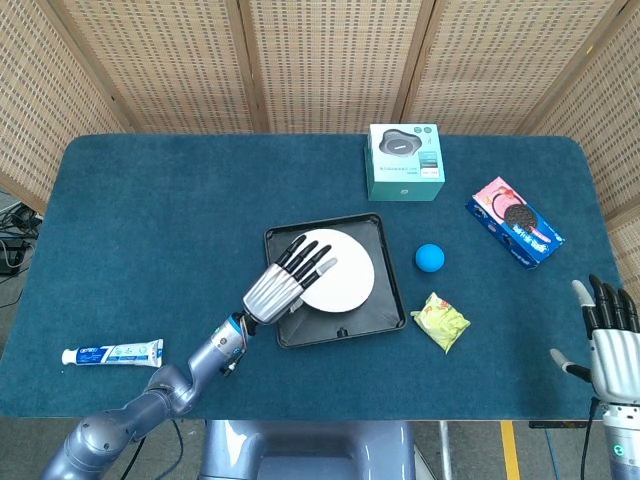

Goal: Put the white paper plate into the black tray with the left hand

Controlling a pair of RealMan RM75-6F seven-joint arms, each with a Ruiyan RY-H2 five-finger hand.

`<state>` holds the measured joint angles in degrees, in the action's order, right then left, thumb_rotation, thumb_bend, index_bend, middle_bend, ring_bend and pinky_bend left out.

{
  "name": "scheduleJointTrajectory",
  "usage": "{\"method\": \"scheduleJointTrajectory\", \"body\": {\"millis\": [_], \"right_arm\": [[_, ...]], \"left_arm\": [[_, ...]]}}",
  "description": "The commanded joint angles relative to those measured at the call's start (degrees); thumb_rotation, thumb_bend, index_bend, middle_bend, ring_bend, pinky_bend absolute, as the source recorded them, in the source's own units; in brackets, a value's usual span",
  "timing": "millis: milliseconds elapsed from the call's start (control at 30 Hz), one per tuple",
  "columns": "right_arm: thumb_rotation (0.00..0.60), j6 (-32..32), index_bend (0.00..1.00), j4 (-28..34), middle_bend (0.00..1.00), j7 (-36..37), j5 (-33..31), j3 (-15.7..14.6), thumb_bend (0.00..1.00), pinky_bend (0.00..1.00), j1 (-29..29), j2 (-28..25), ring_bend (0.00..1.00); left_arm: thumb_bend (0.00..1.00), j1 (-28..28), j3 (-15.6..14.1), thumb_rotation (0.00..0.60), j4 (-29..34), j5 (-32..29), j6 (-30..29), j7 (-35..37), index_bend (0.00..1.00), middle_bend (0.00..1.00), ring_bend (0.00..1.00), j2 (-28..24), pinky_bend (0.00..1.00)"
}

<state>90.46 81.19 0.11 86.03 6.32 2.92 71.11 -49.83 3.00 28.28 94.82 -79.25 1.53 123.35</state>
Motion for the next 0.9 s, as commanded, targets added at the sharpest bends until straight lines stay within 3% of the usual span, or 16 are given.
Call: {"method": "scheduleJointTrajectory", "body": {"millis": [33, 500, 633, 800, 900], "right_arm": [[0.600, 0.1, 0.05, 0.1, 0.00, -0.2, 0.2, -0.1, 0.15, 0.00, 0.0, 0.0, 0.00], [0.600, 0.7, 0.05, 1.2, 0.00, -1.0, 1.5, -0.7, 0.15, 0.00, -0.1, -0.2, 0.00], [0.600, 0.6, 0.05, 1.9, 0.00, -1.8, 1.8, -1.1, 0.15, 0.00, -0.2, -0.4, 0.00], [0.600, 0.1, 0.04, 3.6, 0.00, -3.4, 2.5, -2.0, 0.15, 0.00, -0.3, -0.9, 0.00], [0.600, -0.1, 0.04, 4.8, 0.00, -4.4, 3.0, -2.4, 0.15, 0.00, -0.4, -1.4, 0.00]], "left_arm": [[0.05, 0.7, -0.2, 0.600, 2.0, 0.1, -1.0, -0.8, 0.00, 0.00, 0.00, -1.3, 0.00], [0.00, 6.0, -0.2, 0.600, 17.7, -1.1, -4.1, -6.5, 0.00, 0.00, 0.00, -10.7, 0.00], [0.00, 10.6, -0.7, 0.600, 27.6, -3.6, -4.3, -11.1, 0.00, 0.00, 0.00, -17.3, 0.00], [0.00, 17.8, -2.9, 0.600, 47.0, -8.3, -4.4, -20.1, 0.00, 0.00, 0.00, -30.9, 0.00], [0.00, 21.1, -4.1, 0.600, 54.6, -11.1, -4.4, -22.5, 0.00, 0.00, 0.00, -36.8, 0.00]]}}
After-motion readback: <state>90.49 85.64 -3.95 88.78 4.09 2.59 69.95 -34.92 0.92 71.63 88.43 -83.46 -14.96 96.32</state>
